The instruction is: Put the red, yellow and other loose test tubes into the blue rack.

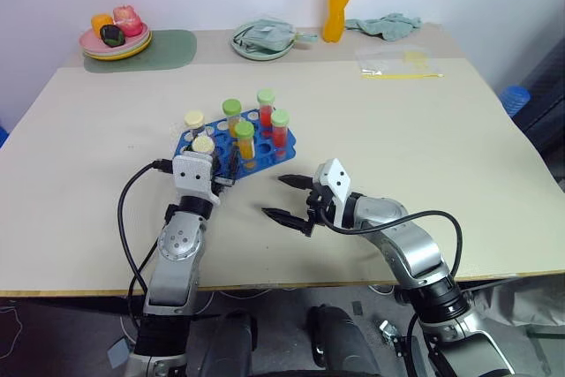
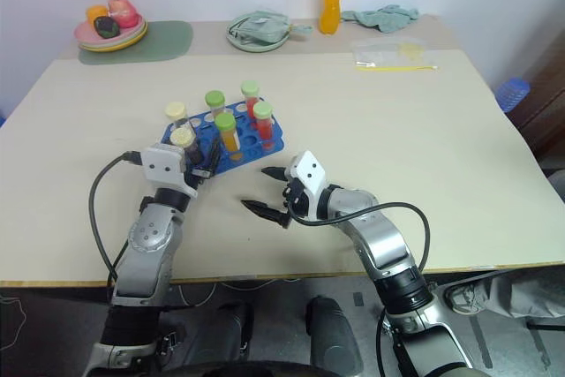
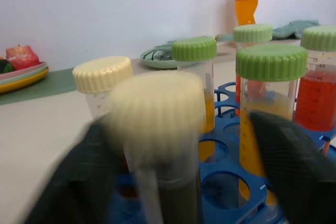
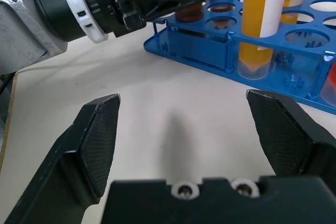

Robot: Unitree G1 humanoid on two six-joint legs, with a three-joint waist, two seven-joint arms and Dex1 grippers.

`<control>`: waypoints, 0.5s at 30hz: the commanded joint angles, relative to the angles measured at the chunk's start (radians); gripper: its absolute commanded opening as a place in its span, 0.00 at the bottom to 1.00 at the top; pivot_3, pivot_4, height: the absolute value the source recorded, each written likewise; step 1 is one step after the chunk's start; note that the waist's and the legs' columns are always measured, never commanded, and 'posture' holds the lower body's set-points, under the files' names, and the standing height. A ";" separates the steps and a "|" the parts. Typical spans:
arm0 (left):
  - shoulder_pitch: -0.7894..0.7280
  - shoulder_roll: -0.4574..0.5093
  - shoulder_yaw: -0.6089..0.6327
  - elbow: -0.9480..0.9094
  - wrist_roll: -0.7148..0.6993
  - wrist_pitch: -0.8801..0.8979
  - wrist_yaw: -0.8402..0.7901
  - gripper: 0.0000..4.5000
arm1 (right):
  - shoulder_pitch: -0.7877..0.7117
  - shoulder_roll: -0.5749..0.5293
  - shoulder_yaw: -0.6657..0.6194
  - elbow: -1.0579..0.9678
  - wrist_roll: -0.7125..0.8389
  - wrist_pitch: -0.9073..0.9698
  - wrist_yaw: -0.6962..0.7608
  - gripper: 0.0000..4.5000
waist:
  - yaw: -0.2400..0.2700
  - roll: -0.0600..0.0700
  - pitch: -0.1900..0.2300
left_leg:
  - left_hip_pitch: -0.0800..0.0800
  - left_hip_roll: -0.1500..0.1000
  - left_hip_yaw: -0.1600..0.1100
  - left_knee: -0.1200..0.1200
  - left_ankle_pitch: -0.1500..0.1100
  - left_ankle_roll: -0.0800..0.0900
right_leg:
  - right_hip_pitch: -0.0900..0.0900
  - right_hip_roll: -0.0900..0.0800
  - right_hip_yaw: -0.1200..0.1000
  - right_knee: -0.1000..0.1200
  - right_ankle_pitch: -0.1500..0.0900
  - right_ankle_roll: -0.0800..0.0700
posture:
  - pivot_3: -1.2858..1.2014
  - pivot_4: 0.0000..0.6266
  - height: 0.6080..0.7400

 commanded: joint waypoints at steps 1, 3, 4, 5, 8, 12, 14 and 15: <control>0.036 0.012 0.044 -0.127 -0.067 0.005 -0.021 0.99 | -0.031 -0.019 -0.045 -0.052 0.030 -0.009 0.009 0.95 | -0.002 0.000 0.000 | 0.000 0.000 0.000 0.000 0.000 0.000 | 0.000 0.000 0.000 0.000 0.000 0.000 | 0.52 0.24 1.00; 0.091 0.051 0.093 -0.240 -0.144 0.058 -0.061 0.99 | -0.042 -0.061 -0.077 -0.090 0.061 0.024 0.037 0.95 | -0.003 0.000 0.000 | 0.000 0.000 0.000 0.000 0.000 0.000 | 0.000 0.000 0.000 0.000 0.000 0.000 | 0.52 0.24 1.00; 0.106 0.061 0.100 -0.275 -0.163 0.081 -0.070 0.99 | -0.044 -0.081 -0.089 -0.097 0.076 0.033 0.052 0.95 | -0.002 0.000 0.000 | 0.000 0.000 0.000 0.000 0.000 0.000 | 0.000 0.000 0.000 0.000 0.000 0.000 | 0.52 0.24 1.00; 0.147 0.100 0.134 -0.328 -0.212 0.118 -0.105 0.99 | -0.046 -0.111 -0.103 -0.104 0.088 0.048 0.068 0.95 | -0.001 0.000 0.000 | 0.000 0.001 0.000 0.000 0.000 0.000 | 0.000 0.000 0.000 0.000 0.000 0.000 | 0.52 0.24 1.00; 0.271 0.219 0.224 -0.457 -0.332 0.222 -0.205 0.99 | -0.052 -0.195 -0.158 -0.084 0.104 0.059 0.101 0.95 | -0.002 0.000 0.000 | 0.000 0.001 0.000 -0.001 0.000 0.000 | 0.000 0.000 0.000 -0.001 0.000 0.000 | 0.52 0.24 1.00; 0.456 0.354 0.392 -0.491 -0.431 0.290 -0.328 0.99 | -0.069 -0.276 -0.246 0.018 0.097 0.051 0.093 0.95 | -0.003 0.000 0.000 | 0.000 0.001 0.001 -0.001 0.000 0.000 | 0.000 0.001 0.000 -0.001 0.000 0.000 | 0.52 0.24 1.00; 0.551 0.400 0.465 -0.457 -0.443 0.286 -0.396 0.99 | -0.071 -0.324 -0.284 0.090 0.079 0.022 0.099 0.95 | -0.003 0.001 0.000 | 0.000 0.001 0.001 -0.001 0.000 0.000 | 0.000 0.001 0.000 -0.002 -0.001 -0.001 | 0.52 0.24 1.00; 0.572 0.410 0.477 -0.449 -0.440 0.288 -0.404 0.99 | -0.075 -0.342 -0.296 0.125 0.076 0.010 0.106 0.95 | -0.003 0.001 0.000 | 0.000 0.001 0.001 -0.001 0.000 0.000 | 0.001 0.001 0.000 -0.002 -0.001 -0.001 | 0.52 0.24 1.00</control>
